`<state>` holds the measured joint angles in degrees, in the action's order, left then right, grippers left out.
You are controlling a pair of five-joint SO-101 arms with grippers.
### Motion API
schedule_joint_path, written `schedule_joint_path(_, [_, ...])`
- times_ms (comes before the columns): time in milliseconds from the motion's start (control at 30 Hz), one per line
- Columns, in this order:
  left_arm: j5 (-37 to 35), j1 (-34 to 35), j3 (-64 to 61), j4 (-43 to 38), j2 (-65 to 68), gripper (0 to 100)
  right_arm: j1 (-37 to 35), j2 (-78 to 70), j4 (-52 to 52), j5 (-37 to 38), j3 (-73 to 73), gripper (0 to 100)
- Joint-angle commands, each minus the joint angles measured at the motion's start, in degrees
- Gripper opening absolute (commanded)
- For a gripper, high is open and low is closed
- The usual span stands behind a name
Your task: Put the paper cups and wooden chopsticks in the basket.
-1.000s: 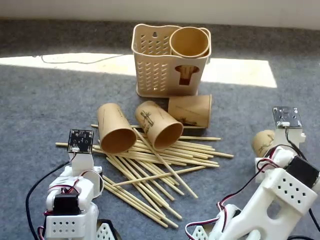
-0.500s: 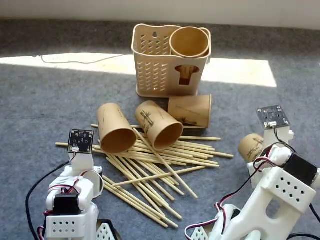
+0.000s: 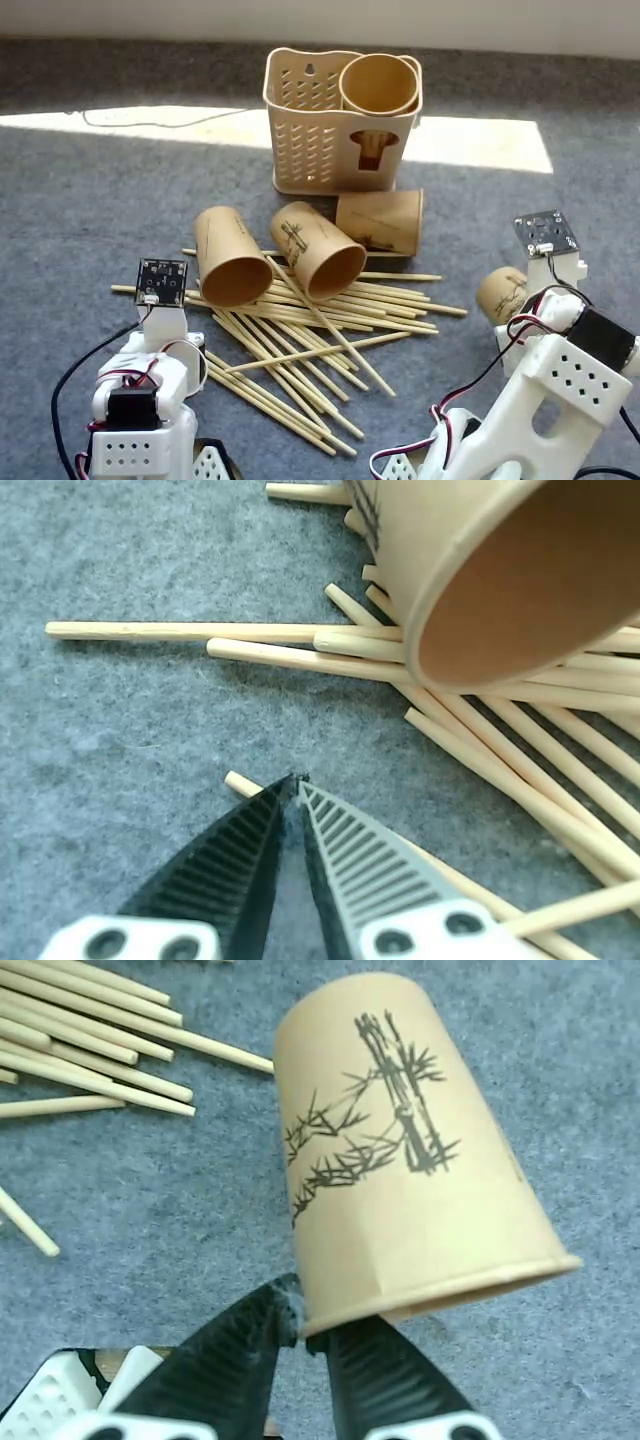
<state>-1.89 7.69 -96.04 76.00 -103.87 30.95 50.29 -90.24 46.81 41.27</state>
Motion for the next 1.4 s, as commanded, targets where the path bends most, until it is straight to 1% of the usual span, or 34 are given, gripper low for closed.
schedule_joint_path(0, [-0.26,-1.01,-1.01,0.09,-0.66,1,-0.75,0.40,-0.48,0.35,1.54,1.0])
schedule_joint_path(100, [-0.26,-1.01,-1.01,0.09,-0.66,1,-0.57,0.48,-0.48,0.35,3.12,2.2])
schedule_joint_path(267, [-0.26,-1.01,-1.01,0.09,-0.66,1,-0.57,0.75,-0.40,0.09,2.68,13.3])
schedule_joint_path(367, [-0.26,-1.01,-1.01,0.09,-0.66,1,-0.92,1.01,-0.04,0.00,2.68,17.0])
schedule_joint_path(467, [-0.26,-1.01,-1.01,0.09,-0.66,1,-1.54,1.01,1.01,0.00,2.68,17.1])
schedule_joint_path(733, [-0.26,-1.01,-1.01,0.09,-0.66,1,-6.37,1.01,8.04,-0.53,2.77,17.1])
schedule_joint_path(867, [-0.26,-1.01,-1.01,0.09,-0.66,1,-10.24,0.84,12.44,-6.77,3.03,17.1])
schedule_joint_path(967, [-0.26,-1.01,-1.01,0.09,-0.66,1,-13.85,0.48,15.16,-9.32,3.21,17.0])
schedule_joint_path(1133, [-0.26,-1.01,-1.01,0.09,-0.66,1,-17.71,0.48,17.98,-13.71,3.21,17.0])
schedule_joint_path(1367, [-0.26,-1.01,-1.01,0.09,-0.66,1,-19.03,0.48,18.77,-14.68,7.16,17.0])
